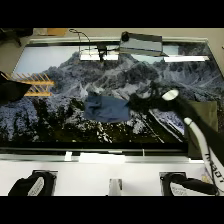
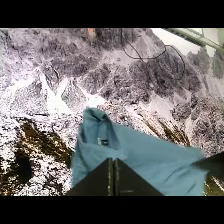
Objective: Fold the shirts.
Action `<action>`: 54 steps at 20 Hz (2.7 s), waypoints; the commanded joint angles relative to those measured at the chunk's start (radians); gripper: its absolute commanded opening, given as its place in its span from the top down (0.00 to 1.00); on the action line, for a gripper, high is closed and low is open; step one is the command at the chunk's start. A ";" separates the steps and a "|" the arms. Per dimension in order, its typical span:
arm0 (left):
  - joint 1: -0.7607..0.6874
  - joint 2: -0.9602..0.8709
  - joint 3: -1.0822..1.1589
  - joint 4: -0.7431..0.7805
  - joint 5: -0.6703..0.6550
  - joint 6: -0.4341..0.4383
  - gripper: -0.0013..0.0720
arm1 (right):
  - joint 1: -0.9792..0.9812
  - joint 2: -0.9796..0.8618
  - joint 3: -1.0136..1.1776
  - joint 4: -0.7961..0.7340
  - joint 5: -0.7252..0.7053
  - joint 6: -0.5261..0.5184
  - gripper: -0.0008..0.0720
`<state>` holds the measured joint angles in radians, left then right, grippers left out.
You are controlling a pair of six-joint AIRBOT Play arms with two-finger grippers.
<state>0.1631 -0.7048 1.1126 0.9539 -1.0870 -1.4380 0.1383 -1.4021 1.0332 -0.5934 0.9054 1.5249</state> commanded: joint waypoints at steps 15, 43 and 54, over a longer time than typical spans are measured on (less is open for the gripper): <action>0.000 -0.045 0.000 0.000 0.056 0.014 0.93 | -0.866 0.103 0.526 -0.179 0.278 0.020 0.95; -0.002 -0.048 0.001 -0.004 0.068 0.015 0.93 | -1.070 0.271 0.058 -0.977 0.655 0.132 0.08; -0.483 -0.695 0.510 0.962 -0.382 -0.107 0.81 | -0.311 0.193 0.502 -1.039 0.340 0.209 0.08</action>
<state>-0.2016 -1.2034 1.5047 1.6581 -1.2850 -1.5158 -0.4286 -1.1584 1.4868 -1.4975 1.2385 1.6276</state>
